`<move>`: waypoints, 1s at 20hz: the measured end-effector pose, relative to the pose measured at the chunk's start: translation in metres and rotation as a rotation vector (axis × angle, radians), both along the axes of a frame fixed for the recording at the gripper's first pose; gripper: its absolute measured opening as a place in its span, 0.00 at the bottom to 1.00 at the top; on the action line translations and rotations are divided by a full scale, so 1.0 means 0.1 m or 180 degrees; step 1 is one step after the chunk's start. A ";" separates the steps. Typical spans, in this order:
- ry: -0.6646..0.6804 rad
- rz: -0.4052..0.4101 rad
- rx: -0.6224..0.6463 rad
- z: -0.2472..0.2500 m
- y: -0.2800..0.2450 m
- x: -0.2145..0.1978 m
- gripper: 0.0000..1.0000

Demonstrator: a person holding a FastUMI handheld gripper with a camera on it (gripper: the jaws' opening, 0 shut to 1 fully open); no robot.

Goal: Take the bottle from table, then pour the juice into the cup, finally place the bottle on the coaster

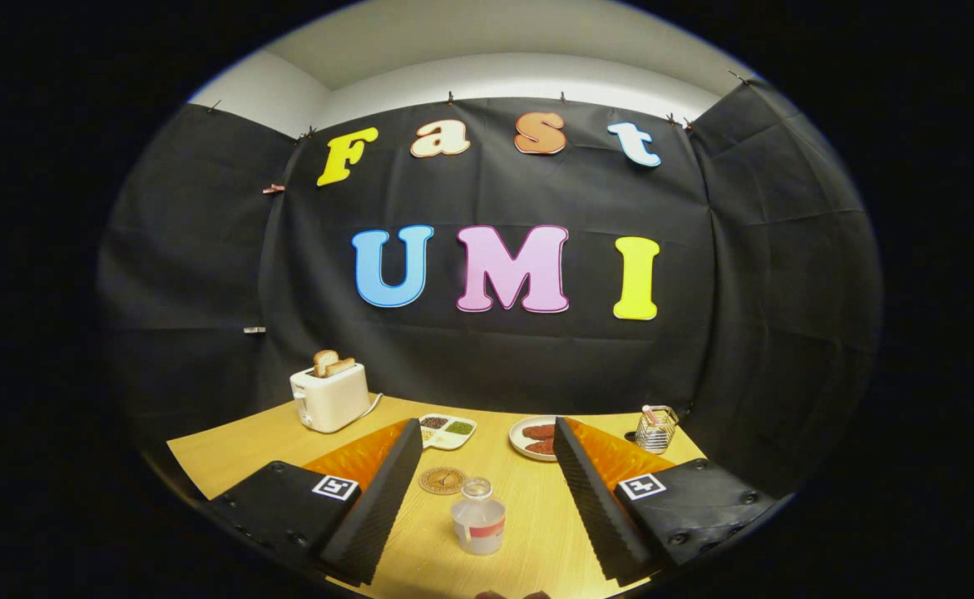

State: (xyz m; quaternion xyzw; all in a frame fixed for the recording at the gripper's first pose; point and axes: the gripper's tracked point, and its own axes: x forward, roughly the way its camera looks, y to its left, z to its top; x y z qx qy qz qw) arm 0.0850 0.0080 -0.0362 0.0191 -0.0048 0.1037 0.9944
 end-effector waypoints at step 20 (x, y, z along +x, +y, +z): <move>0.0296 -0.0239 -0.0217 -1.45 0.27 0.62 0.97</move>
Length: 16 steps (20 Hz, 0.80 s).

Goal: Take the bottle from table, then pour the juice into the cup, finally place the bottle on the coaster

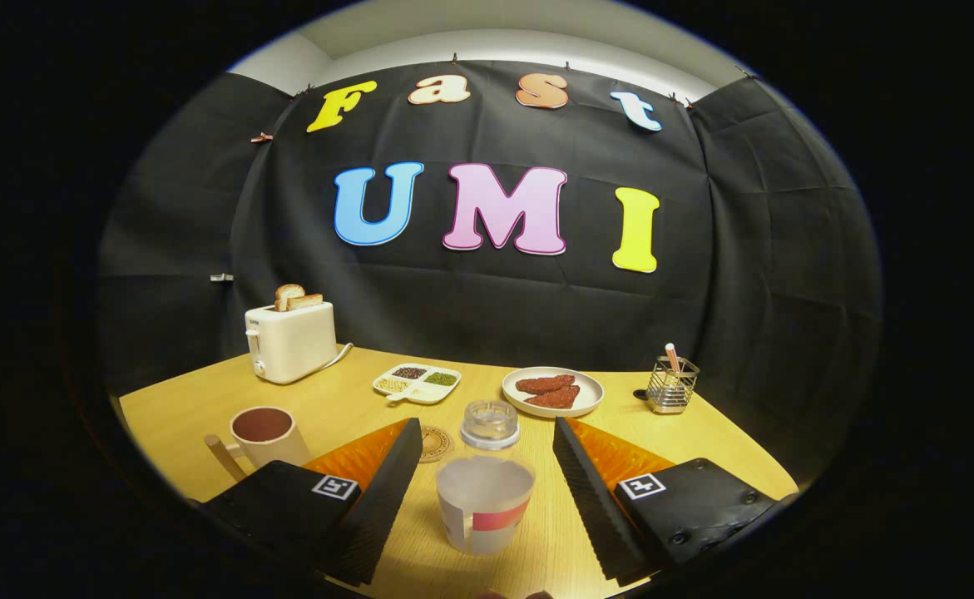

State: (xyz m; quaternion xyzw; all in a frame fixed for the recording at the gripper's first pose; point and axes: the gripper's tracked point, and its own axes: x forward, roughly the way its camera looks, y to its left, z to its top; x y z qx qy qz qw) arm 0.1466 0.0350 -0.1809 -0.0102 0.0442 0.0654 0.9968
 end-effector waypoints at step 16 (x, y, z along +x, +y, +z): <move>0.0340 0.0070 0.0206 -0.66 0.09 0.19 0.84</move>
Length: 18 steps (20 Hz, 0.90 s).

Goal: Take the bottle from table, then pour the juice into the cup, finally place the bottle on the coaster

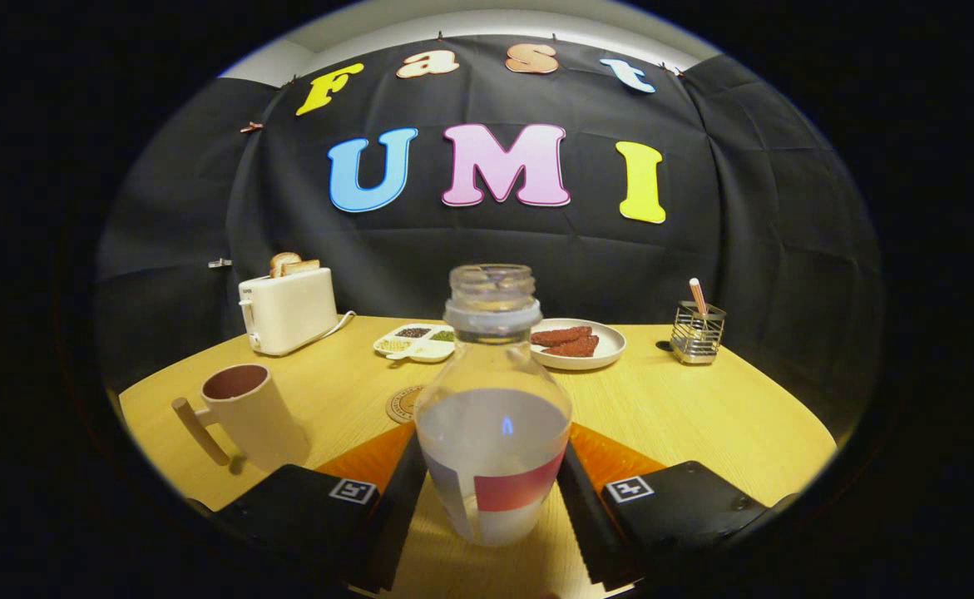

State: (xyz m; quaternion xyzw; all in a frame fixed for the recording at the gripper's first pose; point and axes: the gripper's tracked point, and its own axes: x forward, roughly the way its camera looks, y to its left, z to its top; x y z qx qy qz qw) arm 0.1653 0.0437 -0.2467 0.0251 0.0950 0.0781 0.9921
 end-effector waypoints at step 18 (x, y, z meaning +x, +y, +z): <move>0.0143 -0.0028 -0.0838 0.88 0.26 -0.02 0.67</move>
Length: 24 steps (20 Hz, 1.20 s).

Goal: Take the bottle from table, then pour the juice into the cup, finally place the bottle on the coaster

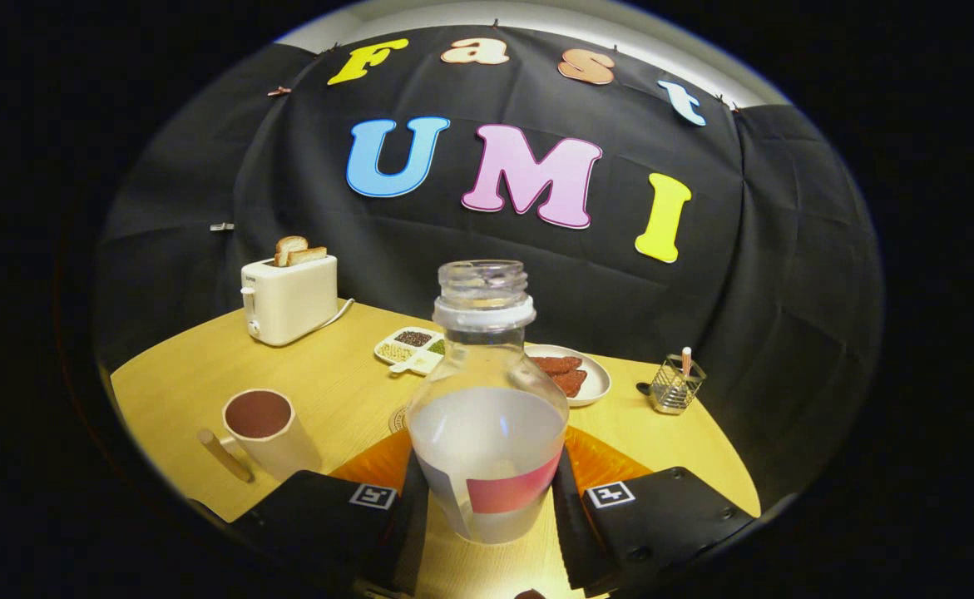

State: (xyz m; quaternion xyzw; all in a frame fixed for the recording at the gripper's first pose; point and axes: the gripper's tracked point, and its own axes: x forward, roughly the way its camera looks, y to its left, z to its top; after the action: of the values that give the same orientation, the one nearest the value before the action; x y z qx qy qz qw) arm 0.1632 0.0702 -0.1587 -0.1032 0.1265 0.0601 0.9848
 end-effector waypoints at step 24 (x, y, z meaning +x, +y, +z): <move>-0.0029 0.0115 -0.1946 -0.01 0.52 -0.08 0.67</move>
State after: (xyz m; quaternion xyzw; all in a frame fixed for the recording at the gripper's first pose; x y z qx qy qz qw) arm 0.1555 0.1223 -0.1601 -0.3971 0.1325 0.0363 0.9074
